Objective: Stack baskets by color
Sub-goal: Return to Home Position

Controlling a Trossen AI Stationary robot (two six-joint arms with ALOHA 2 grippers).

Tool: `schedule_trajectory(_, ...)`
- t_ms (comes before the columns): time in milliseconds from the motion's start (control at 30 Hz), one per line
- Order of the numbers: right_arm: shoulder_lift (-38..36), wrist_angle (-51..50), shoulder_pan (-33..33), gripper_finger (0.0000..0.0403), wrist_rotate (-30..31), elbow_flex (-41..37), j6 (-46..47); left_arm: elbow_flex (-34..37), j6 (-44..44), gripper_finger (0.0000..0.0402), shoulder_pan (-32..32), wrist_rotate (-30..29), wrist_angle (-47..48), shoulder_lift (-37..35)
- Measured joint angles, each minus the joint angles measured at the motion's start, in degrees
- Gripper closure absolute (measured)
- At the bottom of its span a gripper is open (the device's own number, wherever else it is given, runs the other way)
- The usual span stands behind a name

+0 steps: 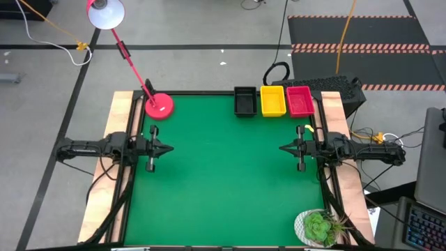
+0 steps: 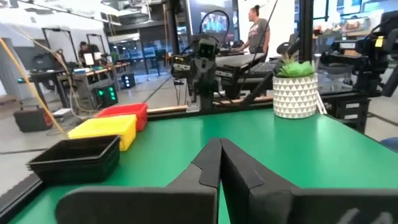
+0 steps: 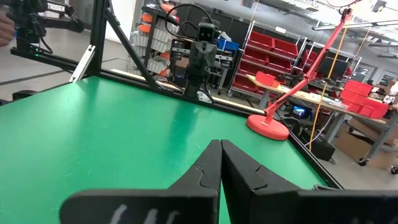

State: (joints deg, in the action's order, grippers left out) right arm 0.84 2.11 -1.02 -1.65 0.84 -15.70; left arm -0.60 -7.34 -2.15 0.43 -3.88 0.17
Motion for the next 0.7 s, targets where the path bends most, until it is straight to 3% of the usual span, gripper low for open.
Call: schedule_trajectory(700, 0.00, -0.13, 0.00, 0.0403, 0.05, 0.00, 0.00, -0.04, 1.62, 0.0376, 0.37, -0.94, 2.63, 0.68)
